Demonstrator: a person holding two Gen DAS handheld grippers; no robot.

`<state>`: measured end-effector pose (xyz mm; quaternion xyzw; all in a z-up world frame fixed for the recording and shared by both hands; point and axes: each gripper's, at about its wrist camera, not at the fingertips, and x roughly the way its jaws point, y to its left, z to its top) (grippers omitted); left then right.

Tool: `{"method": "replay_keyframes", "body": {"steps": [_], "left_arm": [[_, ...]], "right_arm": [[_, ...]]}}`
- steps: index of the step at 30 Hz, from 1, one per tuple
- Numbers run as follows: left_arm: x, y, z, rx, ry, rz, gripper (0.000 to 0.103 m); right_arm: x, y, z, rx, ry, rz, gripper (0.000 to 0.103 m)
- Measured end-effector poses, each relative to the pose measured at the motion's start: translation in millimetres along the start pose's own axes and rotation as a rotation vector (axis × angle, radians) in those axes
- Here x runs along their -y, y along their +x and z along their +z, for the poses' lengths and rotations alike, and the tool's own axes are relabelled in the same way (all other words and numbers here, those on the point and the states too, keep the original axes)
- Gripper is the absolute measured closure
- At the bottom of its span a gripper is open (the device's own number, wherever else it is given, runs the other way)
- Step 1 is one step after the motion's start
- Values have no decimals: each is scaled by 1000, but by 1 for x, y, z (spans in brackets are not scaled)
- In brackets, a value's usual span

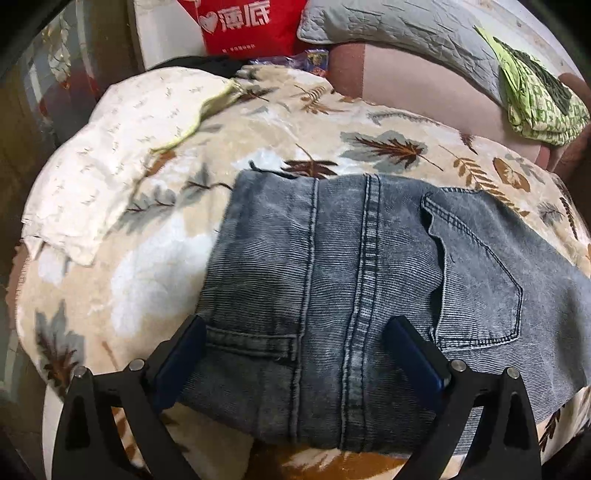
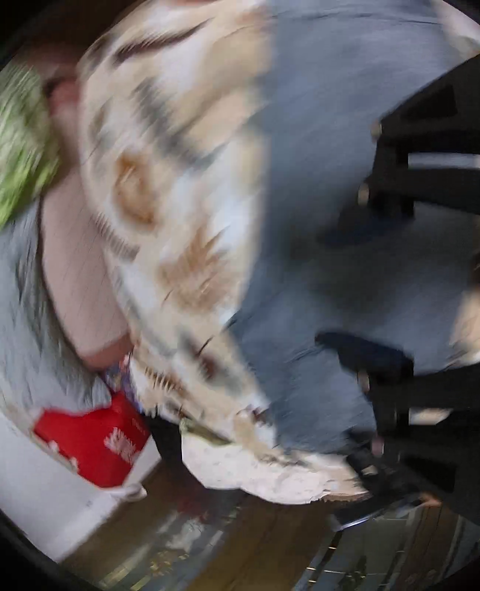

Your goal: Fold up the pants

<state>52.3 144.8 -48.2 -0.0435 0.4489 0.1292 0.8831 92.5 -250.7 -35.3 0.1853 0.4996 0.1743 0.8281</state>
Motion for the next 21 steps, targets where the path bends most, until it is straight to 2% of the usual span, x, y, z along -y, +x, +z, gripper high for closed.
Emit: {"method": "replay_keyframes", "body": {"steps": [3,5,8,10,14,15,16,17,18,19,21], "left_arm": [[9,-21,1,49,2,4,4],[22,-34,2,70,11,-11,4],[58,-45,3,70,77,-62,4],[86,-52,2,71,137,-85,4],[138,-59,-1,62,212,-160,4],[152,-59,-1,61,227,-176,4],[164,-59,-2,56,239,-184,4],[174,-58,-2,47,250,-196,4],[185,-56,-3,34,261,-213,4],[197,-54,-4,21,273,-228,4],[216,-52,-7,2,281,-242,4]], "right_arm": [[55,-22,-38,39,152,-9,48],[85,-33,-50,94,245,22,48],[127,-21,-54,81,355,23,49],[151,-23,-55,98,488,152,49],[162,-75,-59,281,471,124,47],[171,-77,-62,287,494,115,40],[184,-74,-65,265,526,92,38],[200,-63,-68,221,562,98,43],[206,-64,-69,229,588,134,47],[208,-69,-68,239,605,169,47],[197,-98,-69,342,554,186,47]]}}
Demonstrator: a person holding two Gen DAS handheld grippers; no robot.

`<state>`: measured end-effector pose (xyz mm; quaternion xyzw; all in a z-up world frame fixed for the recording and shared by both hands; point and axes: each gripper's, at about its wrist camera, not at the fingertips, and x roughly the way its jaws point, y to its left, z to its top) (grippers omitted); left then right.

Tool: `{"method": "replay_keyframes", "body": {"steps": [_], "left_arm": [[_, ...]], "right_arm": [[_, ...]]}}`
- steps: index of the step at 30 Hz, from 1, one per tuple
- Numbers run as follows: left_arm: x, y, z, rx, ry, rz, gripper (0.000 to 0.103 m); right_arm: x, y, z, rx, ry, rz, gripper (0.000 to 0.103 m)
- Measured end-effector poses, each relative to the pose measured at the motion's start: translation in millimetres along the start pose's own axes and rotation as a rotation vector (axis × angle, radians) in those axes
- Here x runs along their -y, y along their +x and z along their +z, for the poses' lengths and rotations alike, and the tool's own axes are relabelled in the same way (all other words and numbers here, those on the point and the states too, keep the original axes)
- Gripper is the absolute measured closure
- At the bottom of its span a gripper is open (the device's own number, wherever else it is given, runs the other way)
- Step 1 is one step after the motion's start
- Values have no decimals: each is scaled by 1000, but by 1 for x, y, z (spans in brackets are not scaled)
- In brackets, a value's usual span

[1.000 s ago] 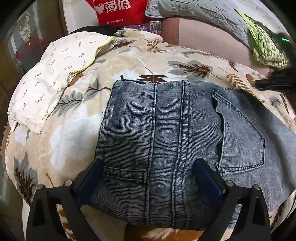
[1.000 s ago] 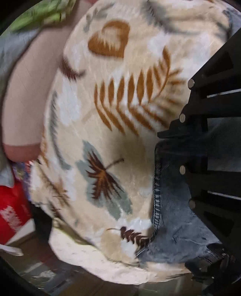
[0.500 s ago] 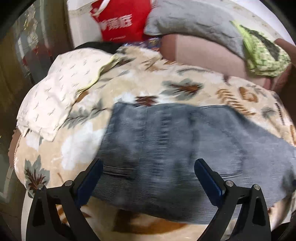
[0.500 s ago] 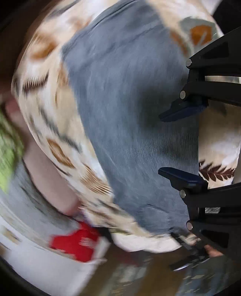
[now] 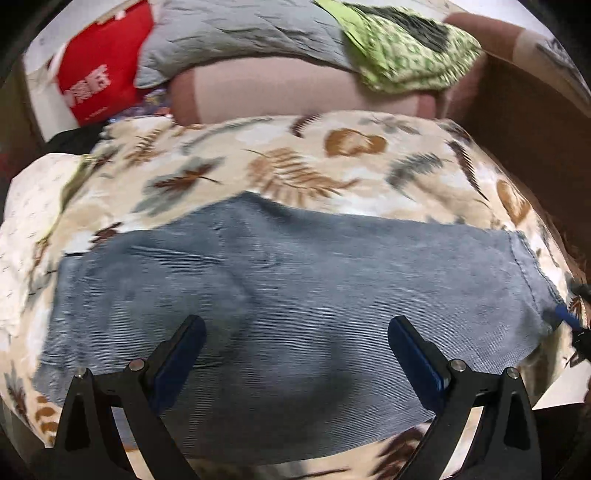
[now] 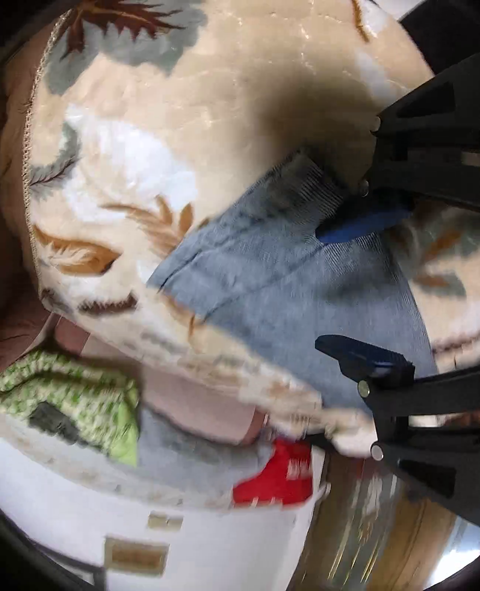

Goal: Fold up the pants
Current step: 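Fold the hems toward the waistband with the right gripper while the left gripper holds the jeans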

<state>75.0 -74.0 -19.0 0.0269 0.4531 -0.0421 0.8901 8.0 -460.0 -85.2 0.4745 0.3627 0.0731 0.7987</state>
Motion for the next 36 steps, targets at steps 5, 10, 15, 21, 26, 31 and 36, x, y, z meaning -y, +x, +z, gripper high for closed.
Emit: {"method": "replay_keyframes", "body": {"steps": [5,10,15,21,26,31,36], "left_arm": [[52,18,8,-26,26,-63,4],[92,36,9,-42,61,-77,4],[105,61,4,-94,63,-64,4],[113,77,-3,-130,111,-31,3],[114,63,2,-47,149,42,4],[116,88,2,-133,204,71,0],[103,84,10,-180,145,4,0]], "right_arm": [[18,-21,-24,31,79,-101,47],[47,-7,-16,7,146,-167,47],[52,1,8,8,148,-201,48],[52,10,22,-13,139,-277,67],[39,15,25,-27,55,-338,74],[28,12,24,-18,-2,-360,81],[-25,2,23,32,-116,-328,87]]}}
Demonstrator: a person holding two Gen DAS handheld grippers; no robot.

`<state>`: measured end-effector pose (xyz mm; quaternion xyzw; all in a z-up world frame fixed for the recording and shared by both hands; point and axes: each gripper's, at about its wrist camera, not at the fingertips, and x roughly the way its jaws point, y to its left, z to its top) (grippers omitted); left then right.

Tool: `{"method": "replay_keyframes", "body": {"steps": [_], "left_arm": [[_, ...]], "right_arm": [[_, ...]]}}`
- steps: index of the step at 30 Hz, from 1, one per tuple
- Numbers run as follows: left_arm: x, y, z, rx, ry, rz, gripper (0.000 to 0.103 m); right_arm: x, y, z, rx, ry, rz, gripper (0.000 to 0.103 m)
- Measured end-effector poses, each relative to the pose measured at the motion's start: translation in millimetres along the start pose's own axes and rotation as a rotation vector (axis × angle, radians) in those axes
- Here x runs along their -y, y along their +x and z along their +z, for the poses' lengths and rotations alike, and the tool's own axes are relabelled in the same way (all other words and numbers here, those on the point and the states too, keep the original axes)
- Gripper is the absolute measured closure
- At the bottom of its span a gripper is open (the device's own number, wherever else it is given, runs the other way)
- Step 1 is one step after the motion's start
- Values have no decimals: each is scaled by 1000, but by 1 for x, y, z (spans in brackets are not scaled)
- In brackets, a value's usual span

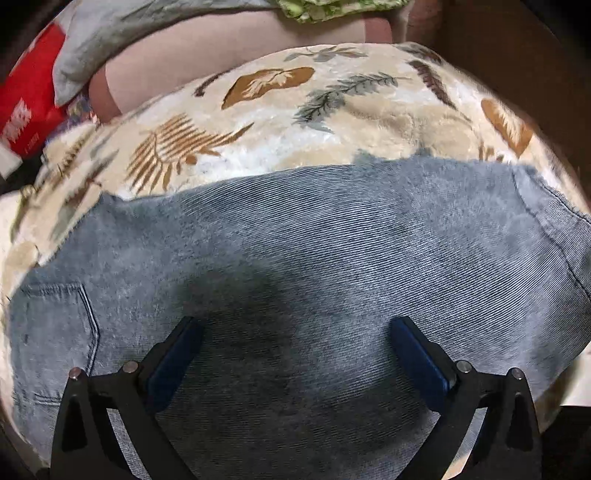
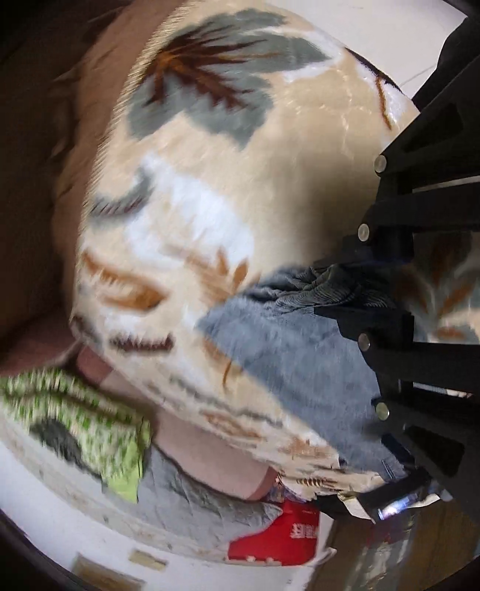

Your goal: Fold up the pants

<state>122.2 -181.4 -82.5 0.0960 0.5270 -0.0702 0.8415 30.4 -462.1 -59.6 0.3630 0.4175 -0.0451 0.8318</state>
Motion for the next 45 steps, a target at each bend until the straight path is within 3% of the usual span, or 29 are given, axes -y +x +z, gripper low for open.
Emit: {"method": "replay_keyframes", "body": {"steps": [5,8,11,14,17,18,19,20,21,22,25,29,32,34,35,36,38,41,43,45], "left_arm": [[-60,-42,-13,100,-157,-68,0],[-121,-72,-32,175,-268,-44,0],[-175,-90,-54,207,-367,3,0],[-220,-99,-75,206,-446,47,0],[-240,-100,-86,190,-485,63,0],[-239,-98,-84,178,-476,57,0],[-238,-99,-85,181,-467,54,0],[-234,-101,-82,190,-454,51,0],[-225,-103,-77,194,-439,34,0],[-217,-106,-72,202,-424,11,0],[-182,-116,-55,235,-337,-27,0],[-131,-106,-36,225,-242,-68,0],[-96,-70,-35,129,-127,38,0],[-82,-29,-46,1,-48,152,0],[-84,-20,-53,-10,-53,155,0],[-90,-23,-58,29,-85,129,0],[-95,-28,-59,24,-107,142,0],[-96,-41,-56,56,-97,200,0],[-99,-59,-55,110,-128,165,0],[-94,-73,-50,158,-128,130,0]], "right_arm": [[-97,-28,-17,72,-231,69,87],[-164,-30,-55,77,-400,121,87],[-216,-2,-114,21,-560,158,87],[-241,47,-168,-82,-656,169,85],[-245,101,-207,-218,-714,150,76],[-240,107,-212,-227,-697,177,73],[-236,99,-212,-176,-686,204,69],[-232,92,-208,-183,-669,230,61],[-227,86,-203,-196,-642,257,39],[-221,78,-197,-200,-608,285,29],[-192,50,-172,-158,-501,327,29],[-128,33,-128,-103,-276,306,29],[-95,44,-110,-163,-165,266,29],[-87,45,-99,-177,-137,287,29],[-87,45,-91,-179,-134,308,29],[-90,44,-84,-177,-130,325,29],[-102,48,-67,-180,-137,373,29],[-118,70,-46,-214,-119,429,29],[-129,100,-34,-306,-72,543,29],[-137,136,-28,-399,-8,595,29]]}}
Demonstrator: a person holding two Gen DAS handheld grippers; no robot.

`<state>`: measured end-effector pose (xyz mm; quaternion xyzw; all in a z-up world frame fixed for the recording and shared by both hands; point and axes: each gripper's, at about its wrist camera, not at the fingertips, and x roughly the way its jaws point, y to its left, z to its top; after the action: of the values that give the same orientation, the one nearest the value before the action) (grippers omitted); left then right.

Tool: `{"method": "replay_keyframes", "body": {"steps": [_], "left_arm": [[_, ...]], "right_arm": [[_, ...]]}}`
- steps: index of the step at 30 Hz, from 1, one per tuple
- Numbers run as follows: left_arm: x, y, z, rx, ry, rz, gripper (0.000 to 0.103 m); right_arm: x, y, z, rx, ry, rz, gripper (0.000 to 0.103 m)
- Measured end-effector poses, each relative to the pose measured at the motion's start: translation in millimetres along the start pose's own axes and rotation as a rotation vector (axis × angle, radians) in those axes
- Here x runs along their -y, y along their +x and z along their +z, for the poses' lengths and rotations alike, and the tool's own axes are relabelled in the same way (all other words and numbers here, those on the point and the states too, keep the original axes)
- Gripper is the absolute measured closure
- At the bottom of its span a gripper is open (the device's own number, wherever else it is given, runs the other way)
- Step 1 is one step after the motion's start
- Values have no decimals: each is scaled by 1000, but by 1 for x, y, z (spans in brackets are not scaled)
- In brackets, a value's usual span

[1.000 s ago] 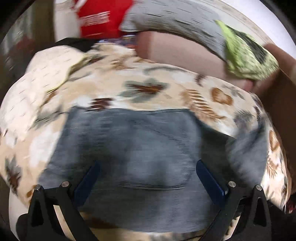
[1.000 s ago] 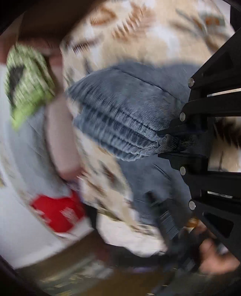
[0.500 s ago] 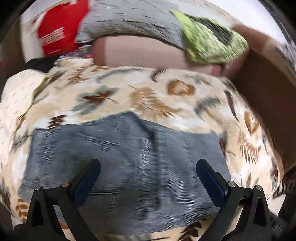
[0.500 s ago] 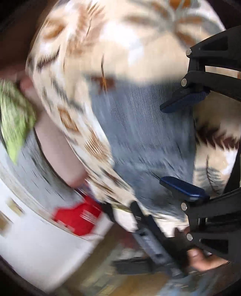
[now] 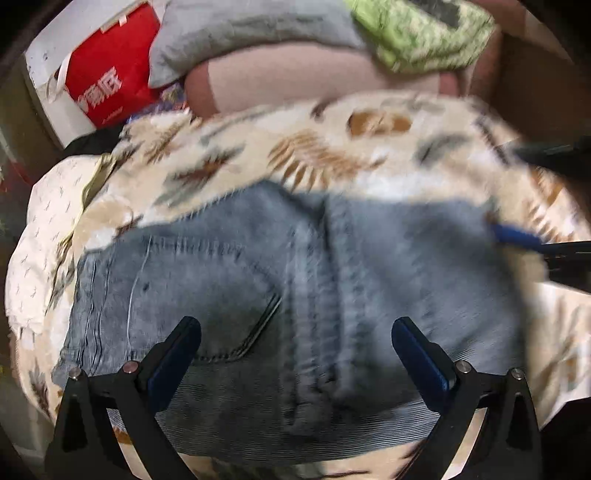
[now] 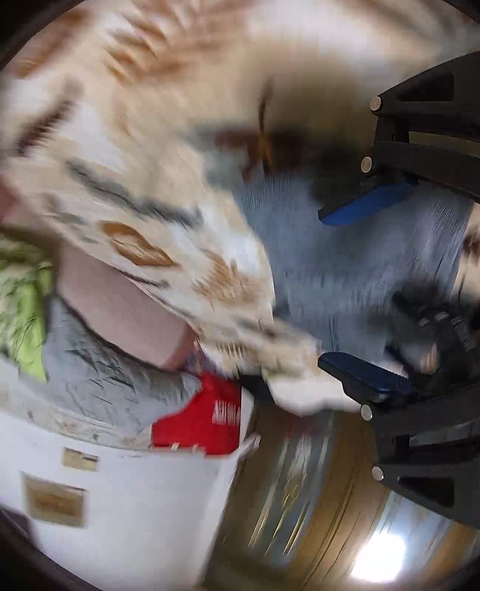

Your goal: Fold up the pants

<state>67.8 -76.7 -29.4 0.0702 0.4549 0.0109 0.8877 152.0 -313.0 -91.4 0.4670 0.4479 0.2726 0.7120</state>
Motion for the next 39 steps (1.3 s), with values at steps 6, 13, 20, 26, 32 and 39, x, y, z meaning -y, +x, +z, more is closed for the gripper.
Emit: {"method": "replay_keyframes", "body": {"steps": [6,13,20,26,32,39], "left_arm": [[31,48,5,-120,90,41,0],[20,46,7,-117,24,-9,0],[13,26,58,-3,-10,-35,0],[28,88,63,-175,58,59,0],[14,84,62,-162,-6,37,0],[29,42,42,-95,51,-61,0]], "right_arm": [[34,48,39,-91,48,-88,29],[35,43,39,-85,30,-64,29],[13,-35,-28,-4,0,56,29],[55,-20,-80,-107,96,4,34],[29,-36,-61,-92,42,-3,36],[4,-16,28,-52,-6,0,35]]}}
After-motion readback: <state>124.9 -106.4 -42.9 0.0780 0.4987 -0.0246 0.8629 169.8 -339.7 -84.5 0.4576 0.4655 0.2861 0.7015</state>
